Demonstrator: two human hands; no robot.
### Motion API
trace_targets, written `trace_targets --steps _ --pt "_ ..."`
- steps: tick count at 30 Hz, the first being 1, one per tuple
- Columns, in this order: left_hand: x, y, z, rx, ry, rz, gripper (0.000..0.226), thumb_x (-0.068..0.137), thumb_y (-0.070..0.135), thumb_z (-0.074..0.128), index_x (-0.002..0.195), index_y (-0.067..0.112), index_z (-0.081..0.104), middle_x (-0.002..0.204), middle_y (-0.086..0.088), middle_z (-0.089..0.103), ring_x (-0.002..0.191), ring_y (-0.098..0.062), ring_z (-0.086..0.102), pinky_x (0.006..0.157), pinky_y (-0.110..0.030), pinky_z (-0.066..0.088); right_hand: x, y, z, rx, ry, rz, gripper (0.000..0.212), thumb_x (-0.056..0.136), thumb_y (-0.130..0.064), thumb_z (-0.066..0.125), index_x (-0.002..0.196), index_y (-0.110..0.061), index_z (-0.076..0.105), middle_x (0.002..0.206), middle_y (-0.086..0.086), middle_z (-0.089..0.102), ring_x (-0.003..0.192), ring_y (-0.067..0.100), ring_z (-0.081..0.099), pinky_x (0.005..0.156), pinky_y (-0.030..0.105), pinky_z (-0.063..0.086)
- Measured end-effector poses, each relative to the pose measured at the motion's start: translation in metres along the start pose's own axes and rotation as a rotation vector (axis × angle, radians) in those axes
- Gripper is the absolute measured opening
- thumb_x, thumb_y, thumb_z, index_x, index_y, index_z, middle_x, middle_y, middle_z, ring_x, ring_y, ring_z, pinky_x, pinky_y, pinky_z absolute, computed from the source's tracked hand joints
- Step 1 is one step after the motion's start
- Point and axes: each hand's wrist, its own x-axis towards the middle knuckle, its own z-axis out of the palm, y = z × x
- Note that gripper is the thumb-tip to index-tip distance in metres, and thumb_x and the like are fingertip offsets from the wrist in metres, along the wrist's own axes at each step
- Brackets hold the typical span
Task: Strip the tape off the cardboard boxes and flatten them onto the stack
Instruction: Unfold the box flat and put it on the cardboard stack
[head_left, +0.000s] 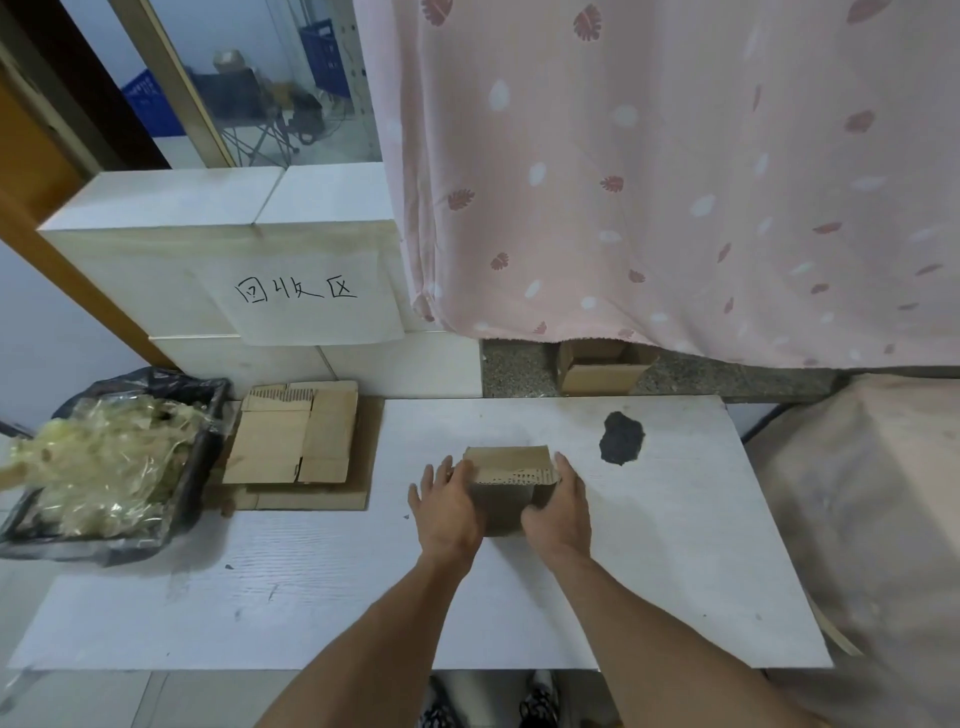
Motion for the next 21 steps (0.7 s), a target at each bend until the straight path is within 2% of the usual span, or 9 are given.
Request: trace_targets --steps 2,5,8,10,12,14,16,18,21 --pt "0.002 -0.002 0.001 0.094 -0.016 0.014 0.062 0.089 0.032 0.059 0.145 0.03 0.035 0.164 -0.006 0.015 0.151 -0.034 0.004 0.12 -0.056 0.005 -0.001 0.003 -0.005 0.014 -0.043 -0.11 0.072 0.082 -0.016 0.061 0.148 -0.024 0.035 0.147 -0.001 0.043 0.133 0.023 0.042 0.111 0.041 0.039" --pt "-0.001 0.003 0.003 0.067 0.004 0.013 0.074 0.082 0.055 0.046 0.149 0.028 0.028 0.165 -0.012 0.004 0.151 -0.037 -0.002 0.118 -0.06 0.008 -0.004 0.008 -0.01 0.011 -0.103 -0.137 0.066 0.09 -0.05 0.056 0.146 -0.019 0.04 0.146 -0.001 0.046 0.133 0.019 0.042 0.112 0.037 0.036" --pt "-0.007 0.004 0.008 0.007 0.017 0.093 0.083 0.079 0.068 0.027 0.149 0.025 0.035 0.162 -0.011 0.021 0.15 -0.033 0.01 0.118 -0.053 0.016 -0.006 0.007 -0.015 -0.055 0.009 -0.056 0.065 0.091 -0.069 0.039 0.12 -0.015 0.062 0.125 0.003 0.062 0.116 0.024 0.056 0.097 0.035 0.044" --pt "-0.013 0.002 0.014 0.004 -0.054 0.198 0.077 0.081 0.067 0.02 0.142 0.028 0.047 0.151 -0.002 0.044 0.147 -0.029 0.023 0.119 -0.051 0.015 -0.006 0.002 -0.017 -0.228 0.107 -0.005 0.062 0.094 -0.065 0.033 0.092 -0.014 0.069 0.098 0.005 0.069 0.092 0.025 0.063 0.081 0.033 0.049" --pt "-0.02 0.003 0.021 -0.008 -0.103 0.222 0.068 0.085 0.064 0.018 0.128 0.028 0.058 0.131 0.005 0.062 0.136 -0.023 0.042 0.116 -0.05 0.017 -0.008 -0.001 -0.013 -0.347 0.085 0.045 0.047 0.097 -0.049 0.04 0.085 -0.013 0.069 0.09 0.004 0.07 0.077 0.022 0.061 0.076 0.034 0.055" --pt "-0.028 0.007 0.027 -0.026 -0.143 0.16 0.067 0.089 0.063 0.016 0.126 0.029 0.059 0.114 0.005 0.07 0.119 -0.02 0.057 0.11 -0.048 0.022 -0.012 0.001 -0.005 -0.424 -0.01 0.083 0.032 0.096 -0.039 0.046 0.091 -0.018 0.07 0.097 0.004 0.07 0.081 0.022 0.063 0.077 0.033 0.057" --pt "-0.034 0.009 0.031 -0.001 -0.223 0.126 0.065 0.088 0.063 0.01 0.121 0.033 0.058 0.103 0.002 0.073 0.107 -0.021 0.063 0.106 -0.048 0.027 -0.017 0.011 0.003 -0.518 -0.082 0.066 0.032 0.098 -0.041 0.046 0.105 -0.021 0.07 0.11 0.003 0.069 0.098 0.023 0.064 0.081 0.029 0.05" --pt "-0.035 0.007 0.031 0.045 -0.279 0.118 0.063 0.087 0.058 0.01 0.116 0.031 0.058 0.106 -0.001 0.071 0.105 -0.024 0.064 0.102 -0.046 0.034 -0.024 0.022 0.01 -0.543 -0.125 0.044 0.038 0.098 -0.047 0.045 0.119 -0.021 0.064 0.126 0.003 0.063 0.114 0.023 0.058 0.092 0.033 0.046" --pt "-0.035 0.002 0.034 0.14 -0.385 0.104 0.047 0.093 0.047 0.028 0.125 0.027 0.056 0.124 -0.001 0.061 0.116 -0.027 0.056 0.1 -0.046 0.039 -0.03 0.04 0.017 -0.545 -0.237 0.061 0.049 0.096 -0.046 0.051 0.139 -0.021 0.049 0.148 0.003 0.042 0.137 0.026 0.038 0.11 0.04 0.038"
